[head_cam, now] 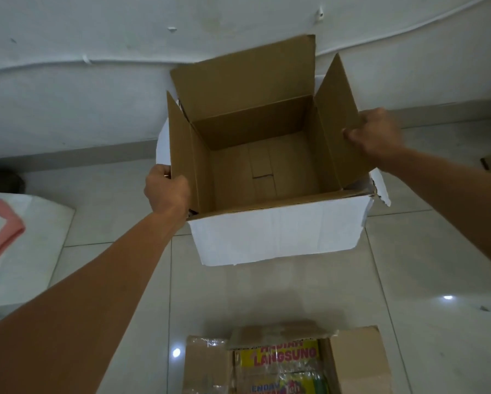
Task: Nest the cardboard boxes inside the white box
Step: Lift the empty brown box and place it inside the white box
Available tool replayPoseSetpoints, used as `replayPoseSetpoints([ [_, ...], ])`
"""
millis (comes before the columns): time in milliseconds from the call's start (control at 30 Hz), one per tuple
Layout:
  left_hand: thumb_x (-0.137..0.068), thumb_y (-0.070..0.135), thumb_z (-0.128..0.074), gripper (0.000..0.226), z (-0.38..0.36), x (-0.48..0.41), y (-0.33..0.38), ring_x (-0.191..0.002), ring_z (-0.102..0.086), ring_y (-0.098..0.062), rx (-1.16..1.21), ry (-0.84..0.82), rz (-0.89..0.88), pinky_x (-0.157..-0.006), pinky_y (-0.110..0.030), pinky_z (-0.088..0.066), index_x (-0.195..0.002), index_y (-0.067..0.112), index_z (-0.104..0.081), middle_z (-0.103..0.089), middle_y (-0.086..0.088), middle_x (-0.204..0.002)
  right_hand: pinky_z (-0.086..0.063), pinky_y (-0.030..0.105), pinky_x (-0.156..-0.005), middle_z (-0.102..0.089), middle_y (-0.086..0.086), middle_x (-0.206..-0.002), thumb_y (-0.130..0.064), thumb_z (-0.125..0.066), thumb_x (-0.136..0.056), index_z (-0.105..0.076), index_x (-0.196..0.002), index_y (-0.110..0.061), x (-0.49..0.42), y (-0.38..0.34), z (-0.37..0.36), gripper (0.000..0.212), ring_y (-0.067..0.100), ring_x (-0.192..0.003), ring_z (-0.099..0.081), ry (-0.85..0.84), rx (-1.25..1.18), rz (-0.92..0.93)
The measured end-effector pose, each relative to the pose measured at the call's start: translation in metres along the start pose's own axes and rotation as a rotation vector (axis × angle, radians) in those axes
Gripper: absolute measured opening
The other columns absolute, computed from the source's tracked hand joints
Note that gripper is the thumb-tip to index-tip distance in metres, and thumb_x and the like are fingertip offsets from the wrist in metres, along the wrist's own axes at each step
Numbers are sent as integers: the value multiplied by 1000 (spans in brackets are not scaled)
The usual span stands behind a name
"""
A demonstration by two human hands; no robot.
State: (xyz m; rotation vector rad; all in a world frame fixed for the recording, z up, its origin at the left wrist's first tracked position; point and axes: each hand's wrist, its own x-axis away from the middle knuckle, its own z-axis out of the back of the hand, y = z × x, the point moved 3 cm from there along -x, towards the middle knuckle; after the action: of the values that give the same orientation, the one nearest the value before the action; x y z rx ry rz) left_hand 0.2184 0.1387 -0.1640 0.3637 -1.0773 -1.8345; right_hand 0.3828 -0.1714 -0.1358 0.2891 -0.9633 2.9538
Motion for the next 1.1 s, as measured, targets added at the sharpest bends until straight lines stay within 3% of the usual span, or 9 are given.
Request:
replayPoseSetpoints([
  [167, -91, 8, -52, 10, -4, -6, -14, -70, -52, -8, -50, -56, -53, -49, -11, -32, -100, 12, -53, -57, -3, -97, -54, 45, -86, -64, 20, -117, -30, -60, -90, -56, -122, -4, -5, 9, -17, 41, 37, -100, -64, -56, 14, -14],
  [267, -89, 2, -53, 16, -8, -3, -13, -77, -53, -14, -136, -84, -131, -52, -8, -32, -102, 12, -56, -58, -4, -94, -58, 43, -66, -65, 18, -103, -19, -66, -85, -56, -109, -8, -1, 18, -29, 28, 31, -77, -64, -159, 91, -86],
  [400, -82, -6, -56, 21, -8, -3, -11, -83, -55, -21, -320, -117, -234, -67, -25, -43, -100, 4, -61, -61, -11, -96, -57, 33, -43, -62, 15, -82, -9, -62, -83, -54, -106, -9, 6, 29, -39, 24, 32, -61, -67, -226, 189, -174],
  [567, -85, 9, -59, 11, -11, -6, -8, -81, -60, -26, -461, -199, -358, -65, -29, -42, -92, 2, -64, -63, -13, -90, -61, 47, -61, -65, 20, -91, -4, -65, -83, -53, -109, -8, 3, 39, -44, 29, 37, -68, -69, -195, 217, -164],
  [700, -80, 37, -71, 40, -15, 2, -13, -104, -52, -35, -732, -306, -446, -82, -42, -48, -99, 2, -66, -53, -19, -110, -60, 48, -68, -66, 23, -96, -3, -66, -82, -53, -110, -4, 4, 46, -41, 30, 37, -76, -68, -149, 268, -175],
  [800, -84, 40, -65, 41, -8, 11, -16, -107, -51, -35, -641, -254, -471, -89, -46, -46, -104, 4, -66, -55, -19, -111, -51, 40, -68, -60, 23, -107, -15, -65, -85, -43, -120, -4, 17, 42, -37, 42, 36, -84, -60, -70, 309, -119],
  [933, -90, 34, -58, 32, 5, 28, -20, -108, -50, -33, -515, -175, -522, -92, -46, -42, -108, 8, -63, -59, -17, -111, -46, 42, -73, -50, 22, -121, -22, -63, -85, -36, -130, -9, 51, 36, -30, 54, 41, -96, -58, 47, 429, 30],
  [1100, -90, 30, -57, 28, 23, 64, -29, -108, -49, -31, -399, -58, -531, -86, -34, -32, -110, 10, -57, -57, -16, -115, -40, 35, -67, -53, 20, -116, -25, -60, -88, -41, -125, -7, 104, 35, -25, 45, 38, -92, -59, 112, 353, 147],
])
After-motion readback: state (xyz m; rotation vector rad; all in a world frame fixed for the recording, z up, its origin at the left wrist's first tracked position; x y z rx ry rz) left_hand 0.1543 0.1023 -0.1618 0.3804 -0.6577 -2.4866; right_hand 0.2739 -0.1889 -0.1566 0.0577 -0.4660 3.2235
